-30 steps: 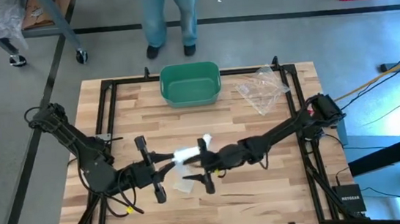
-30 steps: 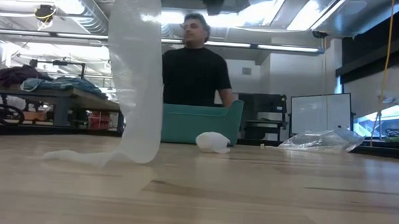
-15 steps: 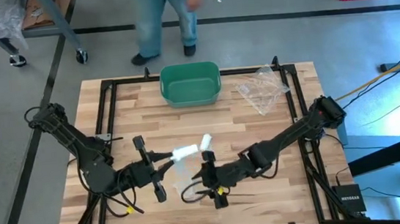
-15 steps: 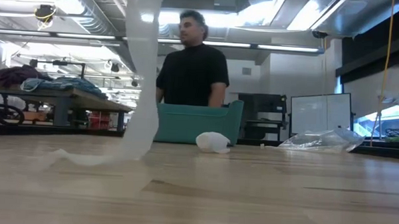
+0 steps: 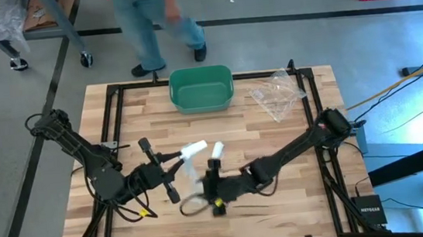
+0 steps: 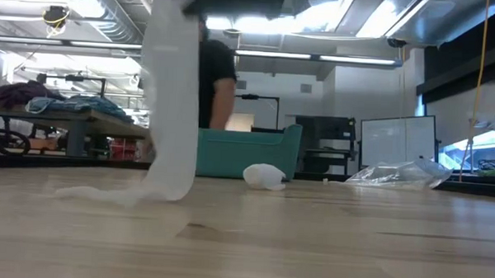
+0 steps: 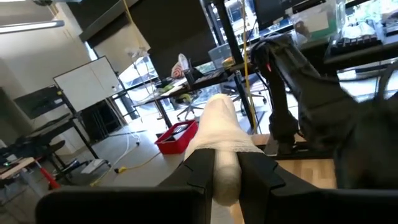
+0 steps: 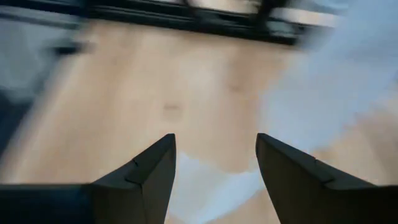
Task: Roll bandage
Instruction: Roll the bottom white bandage
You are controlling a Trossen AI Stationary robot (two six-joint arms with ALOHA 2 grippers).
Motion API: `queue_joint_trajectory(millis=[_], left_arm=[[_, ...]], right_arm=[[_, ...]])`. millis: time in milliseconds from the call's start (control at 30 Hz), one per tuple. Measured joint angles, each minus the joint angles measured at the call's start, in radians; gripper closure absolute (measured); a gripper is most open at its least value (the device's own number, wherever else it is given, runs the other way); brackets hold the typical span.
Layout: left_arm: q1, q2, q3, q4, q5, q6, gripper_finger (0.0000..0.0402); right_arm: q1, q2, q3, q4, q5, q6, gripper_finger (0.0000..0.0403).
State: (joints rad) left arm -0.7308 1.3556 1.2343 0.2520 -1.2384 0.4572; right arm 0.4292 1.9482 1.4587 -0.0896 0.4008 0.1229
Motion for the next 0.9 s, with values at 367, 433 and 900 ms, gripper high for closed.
queue_joint_trajectory(millis=[367,433,900], left_arm=[[-0.030,0.000,0.000,0.021,0.055,0.016,0.0361],[-0.035,0.000,0.000,0.020,0.056,0.023,0.0361],[-0.035,0.000,0.000,0.019,0.056,0.024,0.0361]], right_arm=[[-0.157,0.030,0.000,0.083,-0.025,-0.078,0.0178],[-0.152,0.030,0.001,0.108,-0.151,-0.078,0.0178],[-0.092,0.021,0.000,-0.088,-0.116,-0.002,0.0178]])
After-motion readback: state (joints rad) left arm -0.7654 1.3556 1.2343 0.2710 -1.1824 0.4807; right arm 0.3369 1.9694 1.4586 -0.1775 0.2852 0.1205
